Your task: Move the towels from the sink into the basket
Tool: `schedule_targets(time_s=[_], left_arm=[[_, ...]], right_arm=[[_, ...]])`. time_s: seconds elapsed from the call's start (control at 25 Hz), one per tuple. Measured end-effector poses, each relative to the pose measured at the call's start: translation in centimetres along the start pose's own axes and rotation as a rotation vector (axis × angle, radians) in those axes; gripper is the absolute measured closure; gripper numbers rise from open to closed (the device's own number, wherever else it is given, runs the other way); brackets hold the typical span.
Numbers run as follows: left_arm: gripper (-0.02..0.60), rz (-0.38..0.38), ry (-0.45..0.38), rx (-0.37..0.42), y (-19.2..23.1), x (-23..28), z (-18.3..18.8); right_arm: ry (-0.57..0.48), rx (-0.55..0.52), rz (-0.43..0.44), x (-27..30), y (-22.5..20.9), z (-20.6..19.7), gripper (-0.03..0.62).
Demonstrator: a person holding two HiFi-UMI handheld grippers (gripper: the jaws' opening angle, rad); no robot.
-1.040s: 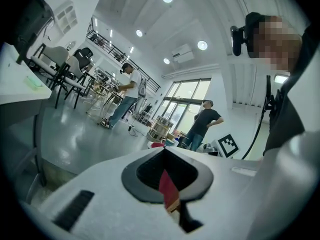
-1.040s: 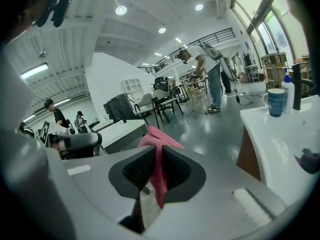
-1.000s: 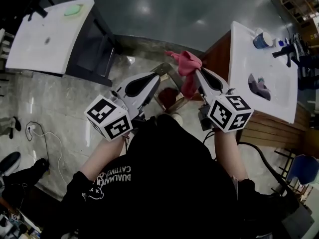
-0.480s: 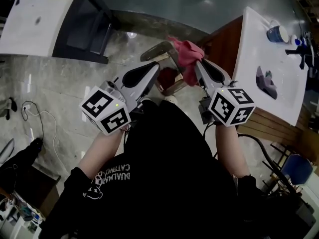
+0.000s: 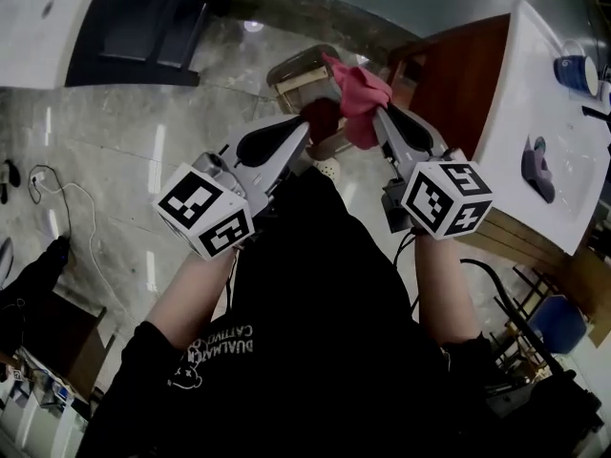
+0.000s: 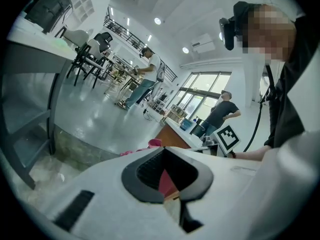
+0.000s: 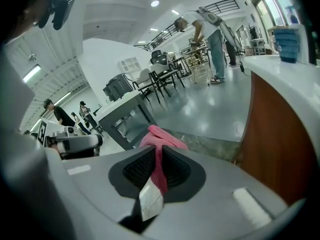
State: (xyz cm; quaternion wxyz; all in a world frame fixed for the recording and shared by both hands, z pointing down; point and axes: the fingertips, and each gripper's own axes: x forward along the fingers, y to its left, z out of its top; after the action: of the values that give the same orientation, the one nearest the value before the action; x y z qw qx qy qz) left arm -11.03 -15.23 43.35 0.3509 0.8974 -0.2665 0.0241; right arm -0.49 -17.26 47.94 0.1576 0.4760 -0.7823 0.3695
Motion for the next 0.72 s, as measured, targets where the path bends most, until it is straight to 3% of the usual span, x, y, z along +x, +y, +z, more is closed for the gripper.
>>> schedule_targets(time_s=[0.24, 0.44, 0.72], left_arm=[[0.581, 0.033, 0.061, -0.033, 3.6, 1.0, -5.2], [0.581, 0.05, 0.148, 0.007, 6.2, 2.1, -10.8], [0.581, 0.089, 0.179, -0.082, 11.3, 3.8, -17.4]], right_arm=[[0.056, 0.033, 0.007, 4.3, -2.6, -3.9, 0.545], [0.089, 0.06, 0.009, 8.2, -5.0, -7.8, 0.546], [0.16, 0.099, 0.008, 14.3, -7.5, -13.6, 0.545]])
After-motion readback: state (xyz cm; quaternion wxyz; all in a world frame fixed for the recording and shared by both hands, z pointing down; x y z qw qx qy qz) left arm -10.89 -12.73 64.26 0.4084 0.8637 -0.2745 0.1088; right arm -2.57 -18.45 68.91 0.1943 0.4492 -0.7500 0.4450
